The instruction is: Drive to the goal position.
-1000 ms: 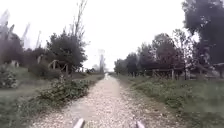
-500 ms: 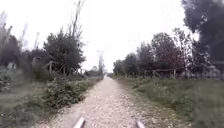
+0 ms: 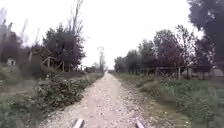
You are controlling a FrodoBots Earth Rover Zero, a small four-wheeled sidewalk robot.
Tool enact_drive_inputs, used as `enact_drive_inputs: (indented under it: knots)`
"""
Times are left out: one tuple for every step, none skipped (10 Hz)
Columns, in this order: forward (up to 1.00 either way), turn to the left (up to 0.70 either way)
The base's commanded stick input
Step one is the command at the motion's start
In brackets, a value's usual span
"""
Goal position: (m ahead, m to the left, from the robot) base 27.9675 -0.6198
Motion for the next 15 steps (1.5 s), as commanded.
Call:
enact_drive_inputs:
  knots:
    - [0.5, 0.0]
    - [0.5, 0.0]
    - [0.5, 0.0]
    - [0.5, 0.0]
    - [0.5, 0.0]
    - [0.5, 0.0]
    - [0.5, 0.0]
    - [0.5, 0.0]
    - [0.5, 0.0]
    - [0.5, 0.0]
    - [0.5, 0.0]
    - [0.5, 0.0]
    - [0.5, 0.0]
    - [0.5, 0.0]
    - [0.5, 0.0]
